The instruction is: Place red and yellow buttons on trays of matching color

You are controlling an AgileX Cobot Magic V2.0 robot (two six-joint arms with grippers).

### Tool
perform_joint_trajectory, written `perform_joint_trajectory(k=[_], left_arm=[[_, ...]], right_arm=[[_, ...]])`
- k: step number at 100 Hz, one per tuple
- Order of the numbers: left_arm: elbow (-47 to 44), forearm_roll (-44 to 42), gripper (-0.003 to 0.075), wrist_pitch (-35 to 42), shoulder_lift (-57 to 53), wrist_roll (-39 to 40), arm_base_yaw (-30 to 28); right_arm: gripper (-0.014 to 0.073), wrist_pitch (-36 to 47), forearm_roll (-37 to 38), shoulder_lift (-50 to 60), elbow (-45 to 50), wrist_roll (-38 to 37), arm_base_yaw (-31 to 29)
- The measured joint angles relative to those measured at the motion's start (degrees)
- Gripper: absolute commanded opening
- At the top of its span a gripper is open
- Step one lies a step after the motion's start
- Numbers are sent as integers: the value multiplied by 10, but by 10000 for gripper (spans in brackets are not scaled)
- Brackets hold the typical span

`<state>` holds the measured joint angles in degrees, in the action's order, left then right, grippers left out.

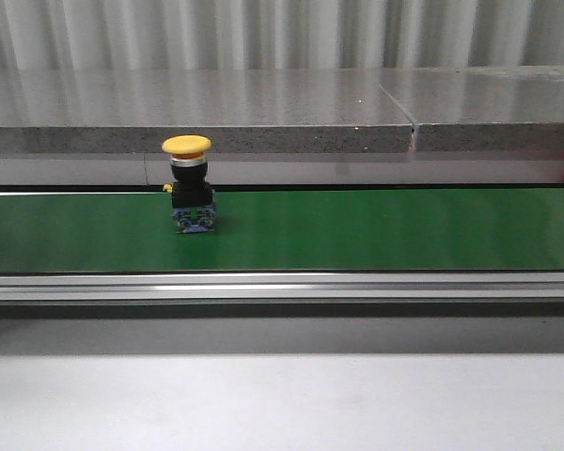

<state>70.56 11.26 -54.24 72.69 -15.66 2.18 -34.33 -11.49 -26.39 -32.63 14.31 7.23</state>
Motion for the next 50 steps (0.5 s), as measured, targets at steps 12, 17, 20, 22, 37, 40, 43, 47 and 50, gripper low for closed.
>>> perform_joint_trajectory(k=[12,17,20,22,37,40,43,47,50], left_arm=[[-31,0,-21,7,-47,0,7],[-47,0,-21,8,-70,0,7],[-56,0,-21,9,-86,0,7],[-64,0,-21,10,-96,0,7],[-121,0,-21,17,-174,0,7],[-131,0,-21,17,-189,0,7],[-142,0,-21,19,-208,0,7],[-157,0,-21,19,-227,0,7],[-167,0,-21,19,-246,0,7]], right_arm=[[-58,0,0,0,0,0,0],[-58,0,0,0,0,0,0],[-58,0,0,0,0,0,0],[-58,0,0,0,0,0,0],[-58,0,0,0,0,0,0],[-58,0,0,0,0,0,0],[-58,0,0,0,0,0,0],[-58,0,0,0,0,0,0],[-58,0,0,0,0,0,0]])
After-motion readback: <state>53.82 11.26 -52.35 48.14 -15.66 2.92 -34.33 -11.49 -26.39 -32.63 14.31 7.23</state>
